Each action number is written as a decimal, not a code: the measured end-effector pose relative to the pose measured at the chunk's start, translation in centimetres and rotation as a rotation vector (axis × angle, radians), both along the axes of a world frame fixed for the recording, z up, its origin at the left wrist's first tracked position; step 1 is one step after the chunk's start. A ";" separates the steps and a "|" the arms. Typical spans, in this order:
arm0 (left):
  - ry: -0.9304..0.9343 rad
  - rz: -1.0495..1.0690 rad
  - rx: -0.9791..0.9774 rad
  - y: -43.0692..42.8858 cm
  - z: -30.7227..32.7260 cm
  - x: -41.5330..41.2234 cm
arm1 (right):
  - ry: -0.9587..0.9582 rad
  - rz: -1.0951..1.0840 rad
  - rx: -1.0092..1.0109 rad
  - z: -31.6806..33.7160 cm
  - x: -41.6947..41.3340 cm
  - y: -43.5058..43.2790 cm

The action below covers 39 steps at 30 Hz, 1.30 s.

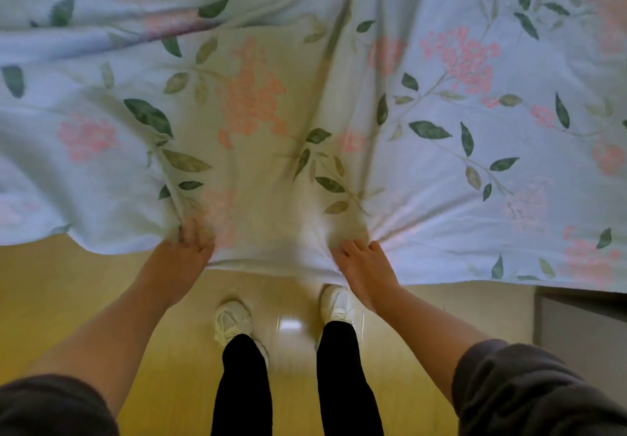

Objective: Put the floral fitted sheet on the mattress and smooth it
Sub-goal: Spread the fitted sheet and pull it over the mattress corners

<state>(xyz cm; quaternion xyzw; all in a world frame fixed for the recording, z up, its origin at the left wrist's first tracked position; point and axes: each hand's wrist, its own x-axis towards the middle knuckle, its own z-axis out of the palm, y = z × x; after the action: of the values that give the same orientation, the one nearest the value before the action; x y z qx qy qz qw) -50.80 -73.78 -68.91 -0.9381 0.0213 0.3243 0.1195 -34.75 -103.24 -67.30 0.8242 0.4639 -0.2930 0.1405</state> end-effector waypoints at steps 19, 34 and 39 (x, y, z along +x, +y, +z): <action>0.003 0.640 0.142 15.2 0.7 -3.7 | 0.212 -0.251 0.038 -1.3 -5.7 24.8; -0.390 1.540 0.010 34.1 0.9 -8.8 | 0.396 -0.392 0.225 0.6 -9.2 40.5; -0.599 1.512 0.032 41.6 -1.2 -11.4 | 0.345 -0.492 0.293 -1.5 -14.0 51.1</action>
<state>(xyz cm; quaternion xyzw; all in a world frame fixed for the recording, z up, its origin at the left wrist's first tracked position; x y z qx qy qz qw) -62.16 -32.13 -70.08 -0.7442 -0.6554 0.0529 -0.1179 -48.72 -52.13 -68.77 0.8611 0.3053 -0.3835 -0.1351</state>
